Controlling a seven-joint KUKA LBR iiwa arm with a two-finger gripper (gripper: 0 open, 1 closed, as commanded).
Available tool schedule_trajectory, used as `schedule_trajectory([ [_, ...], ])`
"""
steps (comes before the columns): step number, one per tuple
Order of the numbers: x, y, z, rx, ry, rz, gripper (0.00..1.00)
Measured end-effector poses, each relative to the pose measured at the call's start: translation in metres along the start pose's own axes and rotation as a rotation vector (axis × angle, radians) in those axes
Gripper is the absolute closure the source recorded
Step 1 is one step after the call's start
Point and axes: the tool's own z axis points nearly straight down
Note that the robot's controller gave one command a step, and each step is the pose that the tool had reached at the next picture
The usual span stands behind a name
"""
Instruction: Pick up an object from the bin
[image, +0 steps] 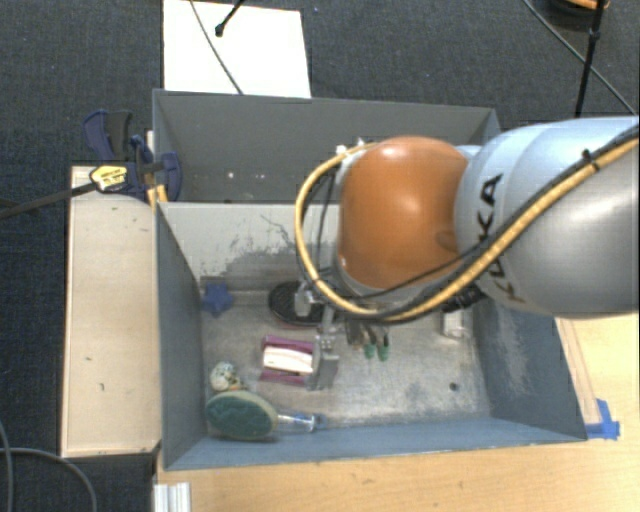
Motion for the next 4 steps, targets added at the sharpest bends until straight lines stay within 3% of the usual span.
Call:
schedule_trajectory([
  [1, 0.018, 0.051, 0.134, 0.002, 0.008, -0.150, 0.00],
  [2, 0.014, 0.067, 0.161, 0.009, 0.003, -0.109, 0.00],
  [3, 0.005, 0.070, 0.158, 0.005, -0.011, -0.469, 0.00],
  [4, 0.007, 0.081, 0.156, 0.005, -0.017, -0.827, 0.00],
])
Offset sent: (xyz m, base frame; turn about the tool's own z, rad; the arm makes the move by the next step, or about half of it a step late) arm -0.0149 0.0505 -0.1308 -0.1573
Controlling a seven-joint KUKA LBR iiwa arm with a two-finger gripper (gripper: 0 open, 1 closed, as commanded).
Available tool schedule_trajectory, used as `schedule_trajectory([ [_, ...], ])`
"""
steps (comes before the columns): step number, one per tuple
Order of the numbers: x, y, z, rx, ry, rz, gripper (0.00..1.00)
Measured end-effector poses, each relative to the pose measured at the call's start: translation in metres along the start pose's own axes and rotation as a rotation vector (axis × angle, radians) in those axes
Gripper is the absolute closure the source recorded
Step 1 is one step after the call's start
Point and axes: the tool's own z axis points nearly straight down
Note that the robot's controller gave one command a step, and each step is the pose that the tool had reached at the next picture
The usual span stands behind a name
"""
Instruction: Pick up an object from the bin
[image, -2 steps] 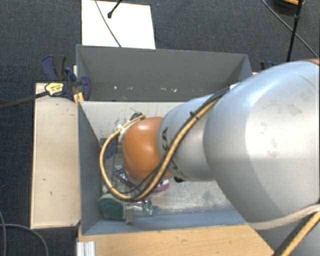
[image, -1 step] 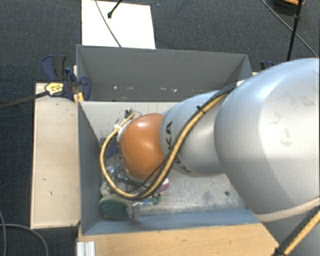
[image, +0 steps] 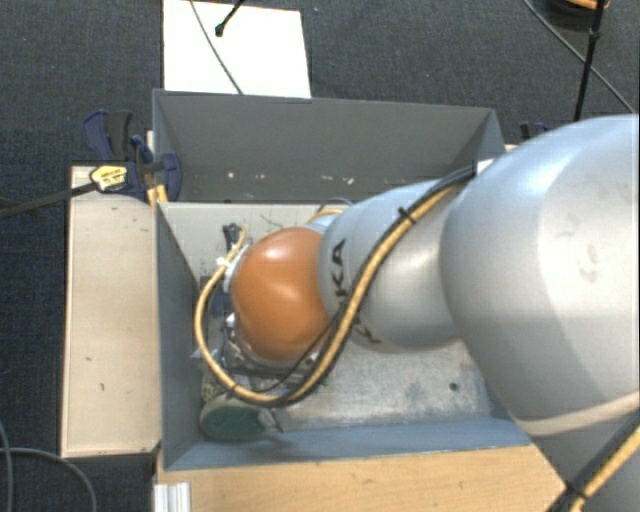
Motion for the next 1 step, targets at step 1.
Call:
schedule_trajectory([
  [1, -0.0002, -0.0006, -0.0020, 0.000, 0.002, 0.008, 1.00],
])
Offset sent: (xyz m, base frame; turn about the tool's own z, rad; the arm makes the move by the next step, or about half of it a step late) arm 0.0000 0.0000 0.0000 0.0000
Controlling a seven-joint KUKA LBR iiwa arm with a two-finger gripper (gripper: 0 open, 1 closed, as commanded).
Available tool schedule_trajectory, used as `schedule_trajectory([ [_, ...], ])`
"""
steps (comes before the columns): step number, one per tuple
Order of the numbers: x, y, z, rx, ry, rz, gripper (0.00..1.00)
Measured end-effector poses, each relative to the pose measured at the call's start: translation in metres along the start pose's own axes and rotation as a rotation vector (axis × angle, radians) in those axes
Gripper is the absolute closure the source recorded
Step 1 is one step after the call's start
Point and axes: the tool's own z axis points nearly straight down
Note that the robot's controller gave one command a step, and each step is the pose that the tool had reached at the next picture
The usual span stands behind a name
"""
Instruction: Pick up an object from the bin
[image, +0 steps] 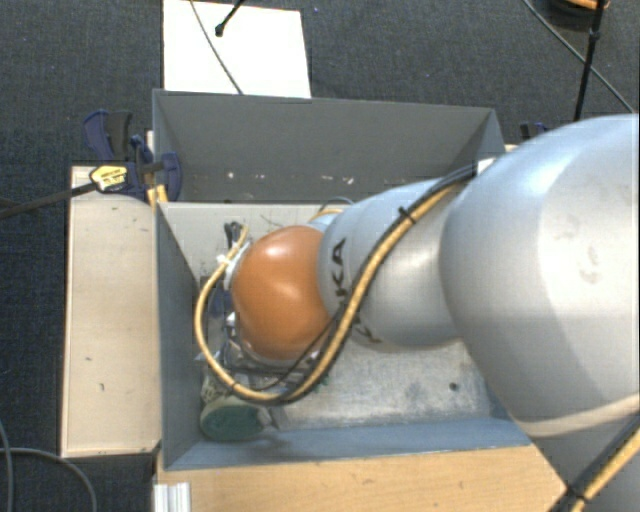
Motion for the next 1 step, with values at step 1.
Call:
schedule_trajectory([
  [1, 0.0093, -0.0021, -0.1660, -0.008, 0.004, 0.090, 1.00],
])
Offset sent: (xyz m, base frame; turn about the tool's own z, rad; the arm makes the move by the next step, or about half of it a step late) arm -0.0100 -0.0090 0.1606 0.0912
